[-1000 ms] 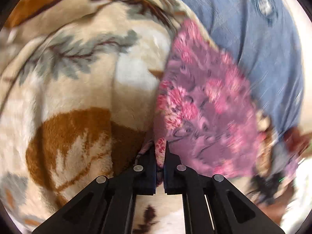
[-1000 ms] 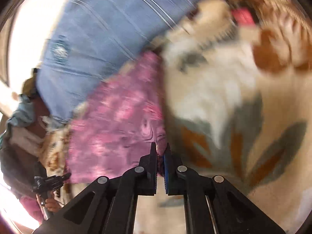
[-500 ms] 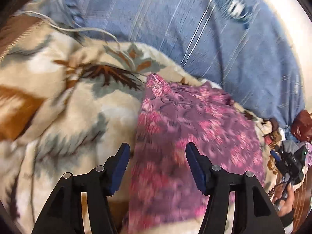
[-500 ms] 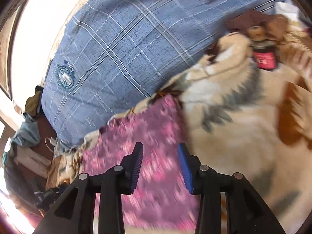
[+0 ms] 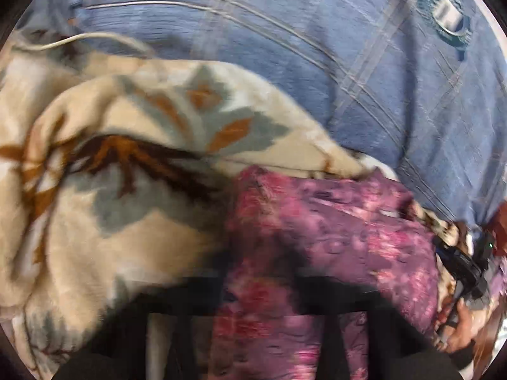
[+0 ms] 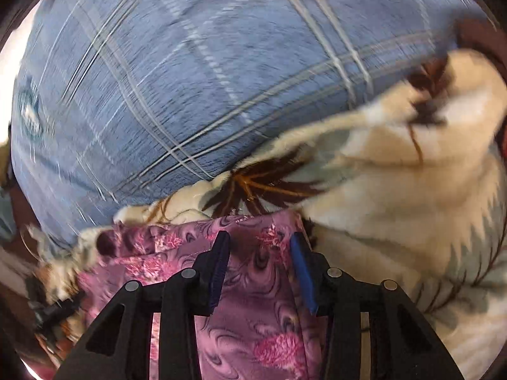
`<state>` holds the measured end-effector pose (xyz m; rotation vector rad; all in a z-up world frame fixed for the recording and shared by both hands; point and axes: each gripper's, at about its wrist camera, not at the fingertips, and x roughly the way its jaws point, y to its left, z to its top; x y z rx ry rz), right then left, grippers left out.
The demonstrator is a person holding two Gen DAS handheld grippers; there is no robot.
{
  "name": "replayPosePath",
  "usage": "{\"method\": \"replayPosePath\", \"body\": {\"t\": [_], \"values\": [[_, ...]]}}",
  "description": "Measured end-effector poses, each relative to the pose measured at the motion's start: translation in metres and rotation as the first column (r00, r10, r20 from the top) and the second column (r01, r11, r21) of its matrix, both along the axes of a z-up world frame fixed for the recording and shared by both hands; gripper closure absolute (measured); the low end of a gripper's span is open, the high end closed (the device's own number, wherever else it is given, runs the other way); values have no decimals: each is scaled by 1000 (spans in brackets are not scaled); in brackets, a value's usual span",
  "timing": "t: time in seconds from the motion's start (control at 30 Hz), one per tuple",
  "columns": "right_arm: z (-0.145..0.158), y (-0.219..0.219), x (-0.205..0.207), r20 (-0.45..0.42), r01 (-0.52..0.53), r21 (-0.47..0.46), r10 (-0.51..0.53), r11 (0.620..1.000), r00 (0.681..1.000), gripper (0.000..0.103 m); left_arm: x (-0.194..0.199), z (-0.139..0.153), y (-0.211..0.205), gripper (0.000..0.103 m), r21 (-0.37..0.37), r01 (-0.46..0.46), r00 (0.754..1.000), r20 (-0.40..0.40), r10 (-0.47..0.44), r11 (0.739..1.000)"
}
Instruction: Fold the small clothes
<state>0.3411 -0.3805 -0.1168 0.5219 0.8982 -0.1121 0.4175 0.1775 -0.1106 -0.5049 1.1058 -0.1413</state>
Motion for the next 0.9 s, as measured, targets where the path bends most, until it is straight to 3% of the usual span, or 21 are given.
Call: {"method": "replayPosePath", "body": {"t": [0.03,0.17,0.23,0.27,0.4,0.47,0.5,0.6,0.7,0.8,0.9], "values": [[4,4,0,16,-24,-27,25,999,1000,97,1,2,-1,100,-10,-15,1000,14,15,1000],[39,12,-13,179,-42,-64,53,997,982,97,-8,26,11,100,-62,-112,980,159,121,992],[47,1,-19,247,2,-17,2,1000,969,97,-5,22,20,100,-74,-160,972,162,170,984],[43,-4,-17,245,13,0,-12,1000,969,97,1,13,24,100,-66,-182,973,131,190,981],[-4,-15,4,93,64,-6,-63,998,994,97,23,-39,18,98,26,-212,977,-26,213,977],[-21,-16,8,36,72,18,-72,997,997,93,16,-33,20,97,13,-232,973,5,232,973],[-23,-17,5,26,85,36,-86,996,996,85,11,-26,21,97,-3,-235,972,16,236,972],[0,-12,-12,98,97,19,-99,995,990,83,-21,12,22,97,-26,-252,962,103,253,967],[28,11,-36,222,-12,44,2,999,975,83,-52,37,2,91,-55,-191,963,185,198,980],[19,40,-52,222,-85,87,64,993,973,83,-72,22,-28,83,-22,-157,976,151,159,987],[-23,46,-52,118,-39,102,27,994,993,87,-67,-21,-53,84,59,-163,986,24,162,985]]}}
